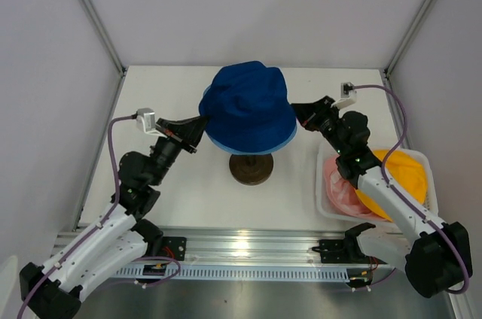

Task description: Stack the hats

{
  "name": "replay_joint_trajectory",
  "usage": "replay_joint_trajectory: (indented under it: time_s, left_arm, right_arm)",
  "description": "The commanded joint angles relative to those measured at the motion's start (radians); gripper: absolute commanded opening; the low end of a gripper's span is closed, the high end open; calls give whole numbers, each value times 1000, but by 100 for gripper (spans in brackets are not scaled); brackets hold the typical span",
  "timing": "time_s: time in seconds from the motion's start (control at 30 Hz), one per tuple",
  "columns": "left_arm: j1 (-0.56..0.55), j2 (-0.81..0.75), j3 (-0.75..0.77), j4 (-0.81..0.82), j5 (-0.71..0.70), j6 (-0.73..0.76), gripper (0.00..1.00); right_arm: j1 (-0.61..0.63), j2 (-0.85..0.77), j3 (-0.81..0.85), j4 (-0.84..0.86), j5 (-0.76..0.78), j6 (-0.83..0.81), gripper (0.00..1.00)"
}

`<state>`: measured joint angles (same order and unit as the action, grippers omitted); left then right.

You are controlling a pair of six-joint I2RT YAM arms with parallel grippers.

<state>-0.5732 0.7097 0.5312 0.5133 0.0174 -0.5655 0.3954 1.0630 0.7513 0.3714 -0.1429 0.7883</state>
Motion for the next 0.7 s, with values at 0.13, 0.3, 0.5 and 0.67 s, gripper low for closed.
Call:
replay_joint_trajectory:
  time_s: [0.13, 0.3, 0.5, 0.67]
  left_arm:
    - [4, -114, -95, -219, -39, 84, 1]
    - [4, -125, -53, -242, 10, 64, 1]
    - [-1, -107, -27, -200, 33, -22, 1]
    - [-20, -70, -19, -139, 6, -109, 1]
  right_arm:
    - [20, 63, -96, 113, 65, -115, 0]
    - [22, 78, -14, 31, 92, -155, 0]
    - [-67, -13, 170, -303, 97, -80, 19]
    - [-144, -115, 206, -485, -38, 28, 46]
